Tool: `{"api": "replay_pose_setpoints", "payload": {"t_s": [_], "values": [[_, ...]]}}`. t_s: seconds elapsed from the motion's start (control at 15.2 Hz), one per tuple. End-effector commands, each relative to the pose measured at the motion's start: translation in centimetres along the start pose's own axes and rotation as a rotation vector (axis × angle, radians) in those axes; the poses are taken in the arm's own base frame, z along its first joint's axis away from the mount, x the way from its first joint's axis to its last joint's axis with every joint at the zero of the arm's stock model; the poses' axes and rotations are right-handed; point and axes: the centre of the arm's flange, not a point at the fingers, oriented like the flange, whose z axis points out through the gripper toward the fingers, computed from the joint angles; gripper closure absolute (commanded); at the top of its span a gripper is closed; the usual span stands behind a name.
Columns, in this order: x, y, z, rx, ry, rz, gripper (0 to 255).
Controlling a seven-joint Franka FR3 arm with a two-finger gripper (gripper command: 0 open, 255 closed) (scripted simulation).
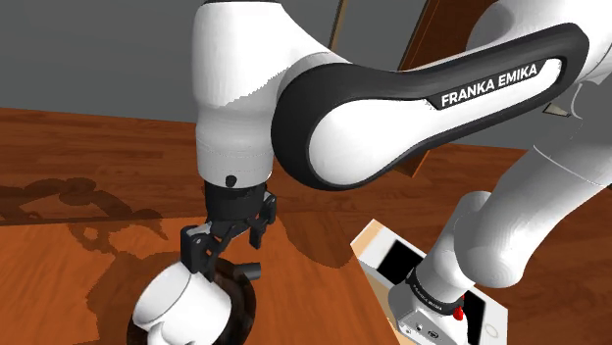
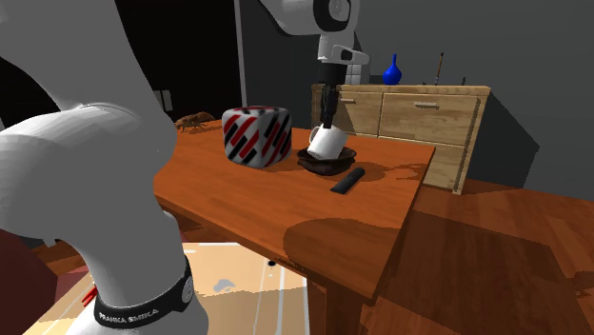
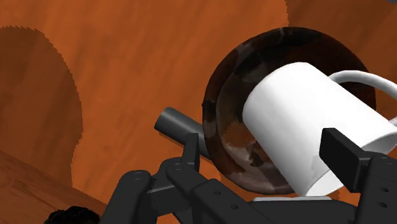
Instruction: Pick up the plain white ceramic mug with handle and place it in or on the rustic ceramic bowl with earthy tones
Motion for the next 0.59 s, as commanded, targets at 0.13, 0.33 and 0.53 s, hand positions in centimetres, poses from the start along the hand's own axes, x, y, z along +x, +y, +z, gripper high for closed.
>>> {"api": "replay_pose_setpoints", "payload": {"t_s": [0.13, 0.33, 0.53], "values": [[0.0, 0.0, -1.3, 0.0, 0.0, 0.0, 0], [0.0, 0.0, -5.0, 0.0, 0.0, 0.0, 0], [0.0, 0.0, -5.0, 0.0, 0.0, 0.0, 0]]}}
